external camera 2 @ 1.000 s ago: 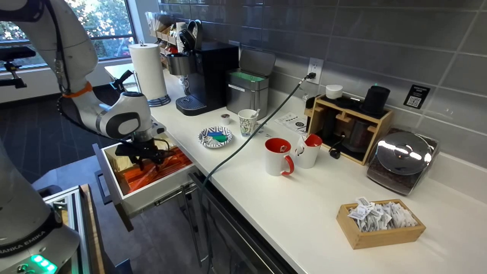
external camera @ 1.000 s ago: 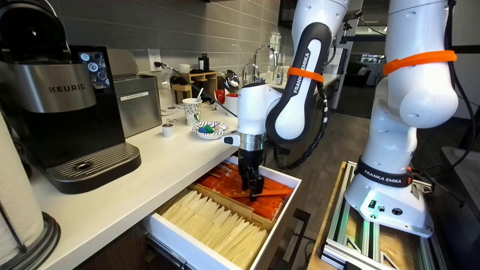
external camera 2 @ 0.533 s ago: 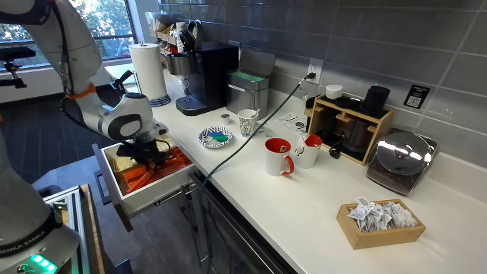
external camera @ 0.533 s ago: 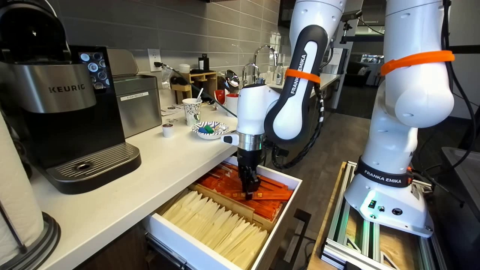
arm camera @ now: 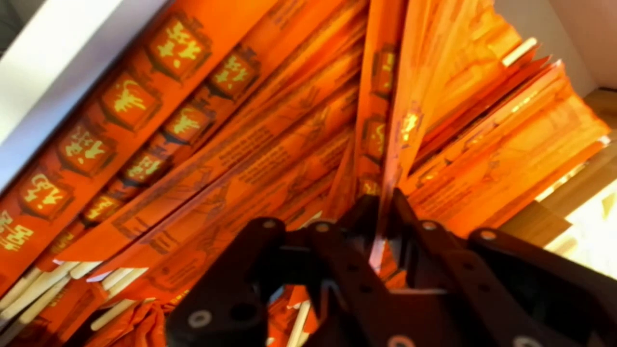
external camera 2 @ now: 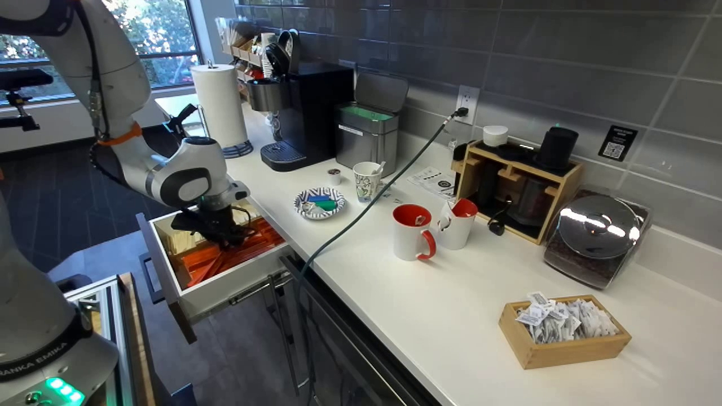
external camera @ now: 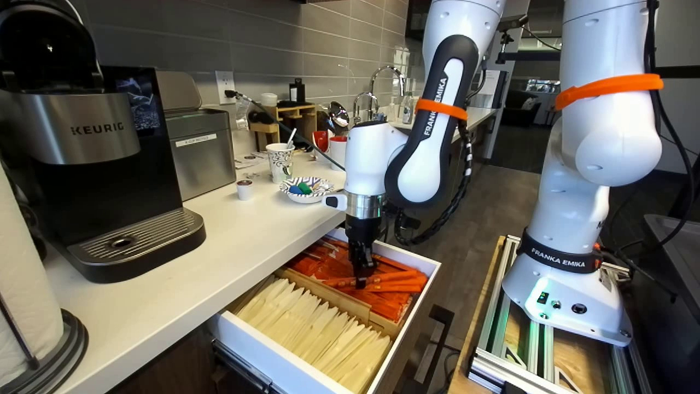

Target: Pick up the orange object from the drawer and put it on the kitchen unit base top

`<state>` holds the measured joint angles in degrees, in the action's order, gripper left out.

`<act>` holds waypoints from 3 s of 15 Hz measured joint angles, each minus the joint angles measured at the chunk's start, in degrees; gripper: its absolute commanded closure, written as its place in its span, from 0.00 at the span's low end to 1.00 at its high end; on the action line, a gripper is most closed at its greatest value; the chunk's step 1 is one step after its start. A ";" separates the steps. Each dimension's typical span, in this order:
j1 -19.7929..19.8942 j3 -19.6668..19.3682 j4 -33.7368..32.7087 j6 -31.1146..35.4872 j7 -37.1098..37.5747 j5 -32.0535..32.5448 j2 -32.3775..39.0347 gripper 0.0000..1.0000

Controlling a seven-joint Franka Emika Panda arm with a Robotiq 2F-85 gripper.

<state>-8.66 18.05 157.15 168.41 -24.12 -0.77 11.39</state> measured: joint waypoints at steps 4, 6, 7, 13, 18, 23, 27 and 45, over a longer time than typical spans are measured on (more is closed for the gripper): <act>-0.21 0.17 -0.13 -2.32 2.61 0.00 -2.66 0.97; -0.82 0.42 -0.12 -5.49 3.63 0.00 -5.57 0.97; -1.23 0.58 -0.12 -7.82 3.92 -0.04 -7.24 0.97; -4.26 0.05 -0.10 -21.90 4.27 -0.38 -16.45 0.97; -7.30 -2.01 -0.14 -23.74 1.91 -2.97 -20.08 0.97; -9.47 -4.95 -0.13 -25.21 -2.14 -5.92 -25.26 0.97; -9.75 -5.01 -2.44 -32.00 0.98 -2.50 -32.30 0.97; -9.45 -3.45 -23.01 -43.31 8.32 5.97 -27.21 0.97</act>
<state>-18.11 14.59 134.14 125.10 -15.80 5.20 -15.82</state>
